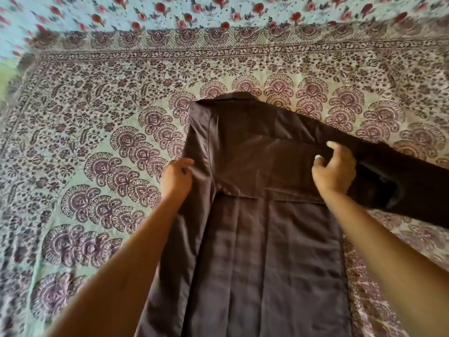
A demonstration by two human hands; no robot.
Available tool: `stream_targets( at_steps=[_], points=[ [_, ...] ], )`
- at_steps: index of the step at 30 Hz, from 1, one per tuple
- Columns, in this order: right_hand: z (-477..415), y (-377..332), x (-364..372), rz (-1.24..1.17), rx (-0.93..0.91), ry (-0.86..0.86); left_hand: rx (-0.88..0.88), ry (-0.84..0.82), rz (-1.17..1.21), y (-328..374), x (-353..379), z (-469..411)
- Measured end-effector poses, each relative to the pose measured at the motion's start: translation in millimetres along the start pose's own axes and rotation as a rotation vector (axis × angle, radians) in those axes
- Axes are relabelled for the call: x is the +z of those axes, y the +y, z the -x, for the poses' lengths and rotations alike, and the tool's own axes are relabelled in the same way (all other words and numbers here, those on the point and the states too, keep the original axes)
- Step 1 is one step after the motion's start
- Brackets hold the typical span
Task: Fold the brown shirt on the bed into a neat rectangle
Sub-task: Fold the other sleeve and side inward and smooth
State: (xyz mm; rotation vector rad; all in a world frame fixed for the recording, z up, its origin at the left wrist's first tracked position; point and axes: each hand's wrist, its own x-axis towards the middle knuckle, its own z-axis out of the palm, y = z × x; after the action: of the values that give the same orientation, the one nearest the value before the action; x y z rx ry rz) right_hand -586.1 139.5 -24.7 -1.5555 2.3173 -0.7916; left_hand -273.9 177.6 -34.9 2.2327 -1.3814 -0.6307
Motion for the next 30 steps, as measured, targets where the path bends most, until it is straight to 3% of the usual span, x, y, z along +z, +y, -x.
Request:
stream_targets(
  at_steps=[4,8,13,16,19,23,26,30],
  points=[
    [13,-54,56,-0.112,-0.196,-0.239,0.064,0.060,0.014,5,-10,-52],
    [8,-105,103,-0.164,-0.154,-0.411,0.097,0.051,-0.033,18,-16,-110],
    [-17,-140,138,-0.093,-0.211,-0.548,0.297,-0.162,-0.108,29,-11,-175],
    [-29,-141,146,0.163,-0.258,-0.628,0.431,-0.347,-0.195,29,-4,-214],
    [-40,-128,143,0.284,-0.249,-0.529,0.435,-0.501,-0.228,35,-3,-241],
    [-48,-98,133,0.206,-0.166,-0.336,0.295,-0.424,-0.170,36,9,-251],
    [-43,-87,139,0.236,-0.231,-0.210,0.224,-0.282,-0.125,30,32,-243],
    [-31,-85,147,0.120,-0.260,-0.016,0.217,0.115,-0.028,25,41,-212]
  ],
)
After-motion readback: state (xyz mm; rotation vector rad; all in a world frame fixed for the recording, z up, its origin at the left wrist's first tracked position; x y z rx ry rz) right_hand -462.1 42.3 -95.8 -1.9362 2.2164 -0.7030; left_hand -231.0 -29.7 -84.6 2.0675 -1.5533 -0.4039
